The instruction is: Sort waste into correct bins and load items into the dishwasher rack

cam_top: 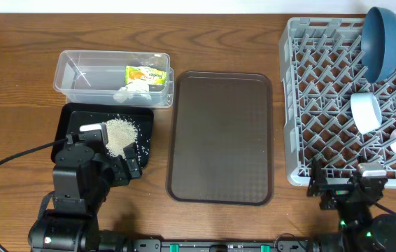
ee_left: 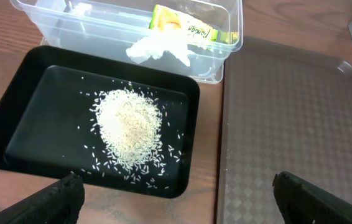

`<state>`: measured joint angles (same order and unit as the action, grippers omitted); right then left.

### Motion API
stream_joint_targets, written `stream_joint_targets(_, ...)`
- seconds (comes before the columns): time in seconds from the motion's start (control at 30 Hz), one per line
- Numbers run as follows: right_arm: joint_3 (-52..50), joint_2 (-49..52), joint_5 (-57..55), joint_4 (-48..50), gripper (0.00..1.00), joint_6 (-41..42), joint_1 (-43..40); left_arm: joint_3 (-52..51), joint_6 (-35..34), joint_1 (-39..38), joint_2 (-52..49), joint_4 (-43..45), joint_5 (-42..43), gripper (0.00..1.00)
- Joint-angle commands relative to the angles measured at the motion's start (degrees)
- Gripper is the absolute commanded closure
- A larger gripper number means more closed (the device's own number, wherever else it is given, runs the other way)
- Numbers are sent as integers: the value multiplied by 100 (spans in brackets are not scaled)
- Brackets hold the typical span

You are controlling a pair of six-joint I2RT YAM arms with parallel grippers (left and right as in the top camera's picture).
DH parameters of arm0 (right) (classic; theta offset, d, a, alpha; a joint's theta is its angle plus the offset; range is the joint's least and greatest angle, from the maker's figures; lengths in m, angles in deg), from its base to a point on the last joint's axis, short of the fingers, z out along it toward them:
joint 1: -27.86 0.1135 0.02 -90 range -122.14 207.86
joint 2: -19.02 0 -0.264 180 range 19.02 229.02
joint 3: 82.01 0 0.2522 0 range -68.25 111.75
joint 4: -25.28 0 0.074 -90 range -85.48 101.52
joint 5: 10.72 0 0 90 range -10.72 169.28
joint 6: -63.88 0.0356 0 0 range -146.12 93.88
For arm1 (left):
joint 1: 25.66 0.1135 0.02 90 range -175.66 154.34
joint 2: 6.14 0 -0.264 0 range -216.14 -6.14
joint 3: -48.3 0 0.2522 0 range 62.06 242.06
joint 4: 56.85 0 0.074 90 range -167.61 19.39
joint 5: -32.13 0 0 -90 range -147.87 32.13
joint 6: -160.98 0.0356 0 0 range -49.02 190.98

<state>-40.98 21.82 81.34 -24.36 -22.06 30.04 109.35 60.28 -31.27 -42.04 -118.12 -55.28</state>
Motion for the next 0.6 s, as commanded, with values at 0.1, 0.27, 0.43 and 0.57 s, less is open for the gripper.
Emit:
stream_joint_targets(0.1,-1231,-254,-74,1639,1,-9,50,-31,-33,28,0,4,-68,1)
stream_joint_targets(0.27,-1980,-254,-79,2909,1,-11,83,-31,-33,28,0,4,-68,1)
stream_joint_targets(0.43,-2708,-254,-85,4013,1,-109,83,-31,-33,28,0,4,-68,1)
stream_joint_targets(0.57,-2697,-254,-13,3449,1,-330,85,-31,-33,28,0,4,-68,0)
